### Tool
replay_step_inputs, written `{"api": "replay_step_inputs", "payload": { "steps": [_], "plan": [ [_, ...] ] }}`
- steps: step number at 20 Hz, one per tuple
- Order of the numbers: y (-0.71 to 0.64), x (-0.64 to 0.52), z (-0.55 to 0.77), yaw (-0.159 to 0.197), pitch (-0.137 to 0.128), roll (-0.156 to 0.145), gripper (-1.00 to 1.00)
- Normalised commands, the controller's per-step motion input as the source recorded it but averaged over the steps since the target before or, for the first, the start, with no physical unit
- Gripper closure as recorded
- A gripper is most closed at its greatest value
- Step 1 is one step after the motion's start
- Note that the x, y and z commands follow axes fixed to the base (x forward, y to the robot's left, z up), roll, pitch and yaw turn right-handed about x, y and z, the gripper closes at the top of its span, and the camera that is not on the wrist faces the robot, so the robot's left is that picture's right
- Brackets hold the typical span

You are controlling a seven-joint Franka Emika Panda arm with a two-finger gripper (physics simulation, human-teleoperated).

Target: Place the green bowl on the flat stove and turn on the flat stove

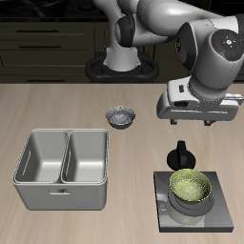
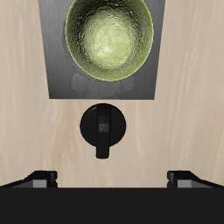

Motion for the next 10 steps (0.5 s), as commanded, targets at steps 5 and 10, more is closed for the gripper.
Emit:
{"api": "replay_step_inputs", "payload": {
  "steps": [5, 10],
  "plan": [
    [-0.06, -0.14, -0.10, -0.061, 0.007, -0.012, -1.00],
    [-0.05, -0.18, -0.09, 0.003, -0.031, -0.003, -1.00]
  ]
}}
